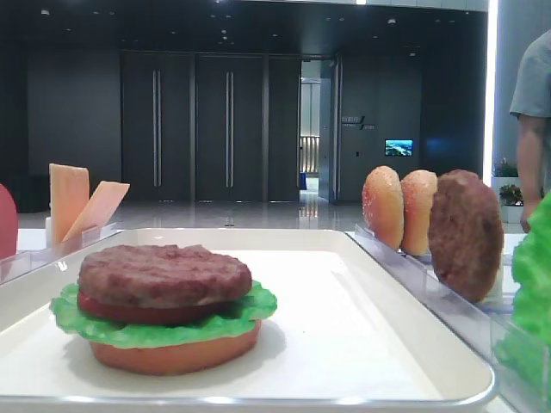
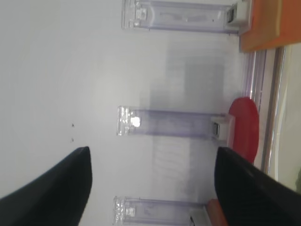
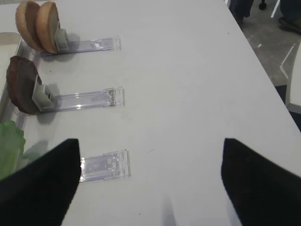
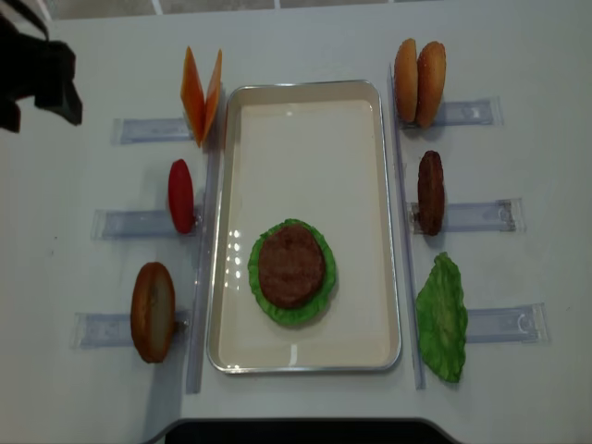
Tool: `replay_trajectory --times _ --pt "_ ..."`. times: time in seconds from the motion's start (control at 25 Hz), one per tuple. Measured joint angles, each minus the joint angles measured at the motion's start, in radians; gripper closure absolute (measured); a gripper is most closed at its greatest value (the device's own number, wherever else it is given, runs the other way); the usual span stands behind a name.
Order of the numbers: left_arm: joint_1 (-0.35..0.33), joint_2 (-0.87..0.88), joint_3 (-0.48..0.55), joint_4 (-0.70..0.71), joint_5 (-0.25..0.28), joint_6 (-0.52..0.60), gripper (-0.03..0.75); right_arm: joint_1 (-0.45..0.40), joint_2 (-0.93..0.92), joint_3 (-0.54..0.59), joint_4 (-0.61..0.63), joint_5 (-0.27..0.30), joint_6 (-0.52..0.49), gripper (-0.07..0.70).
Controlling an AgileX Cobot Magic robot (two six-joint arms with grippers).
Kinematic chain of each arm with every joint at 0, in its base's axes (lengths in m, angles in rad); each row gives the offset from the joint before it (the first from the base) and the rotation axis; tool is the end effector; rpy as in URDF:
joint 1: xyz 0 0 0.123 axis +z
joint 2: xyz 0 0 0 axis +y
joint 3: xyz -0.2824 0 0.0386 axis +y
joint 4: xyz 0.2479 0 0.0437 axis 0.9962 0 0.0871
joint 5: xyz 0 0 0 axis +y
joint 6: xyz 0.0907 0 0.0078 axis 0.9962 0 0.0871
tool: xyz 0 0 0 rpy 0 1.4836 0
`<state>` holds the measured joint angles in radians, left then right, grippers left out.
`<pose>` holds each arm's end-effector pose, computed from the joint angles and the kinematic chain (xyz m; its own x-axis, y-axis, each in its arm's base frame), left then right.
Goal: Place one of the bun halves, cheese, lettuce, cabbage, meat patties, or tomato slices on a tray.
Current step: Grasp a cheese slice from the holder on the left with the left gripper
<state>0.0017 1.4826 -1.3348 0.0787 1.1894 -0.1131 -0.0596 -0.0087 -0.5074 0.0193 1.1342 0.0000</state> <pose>0.2938 0.0071 0.3282 -0.9432 -0.0850 -0.3210 -0.1041 0.9937 0.0425 -0.0101 0.0022 0.2733 -0.5050 0.0383 -0.8623 0.0486 0.9987 0.0159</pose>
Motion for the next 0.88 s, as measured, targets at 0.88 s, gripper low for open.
replay_trajectory --times 0.88 --pt "-0.002 0.597 -0.613 -0.109 0.036 0.045 0.101 0.000 0.000 0.000 0.000 0.000 0.000 0.054"
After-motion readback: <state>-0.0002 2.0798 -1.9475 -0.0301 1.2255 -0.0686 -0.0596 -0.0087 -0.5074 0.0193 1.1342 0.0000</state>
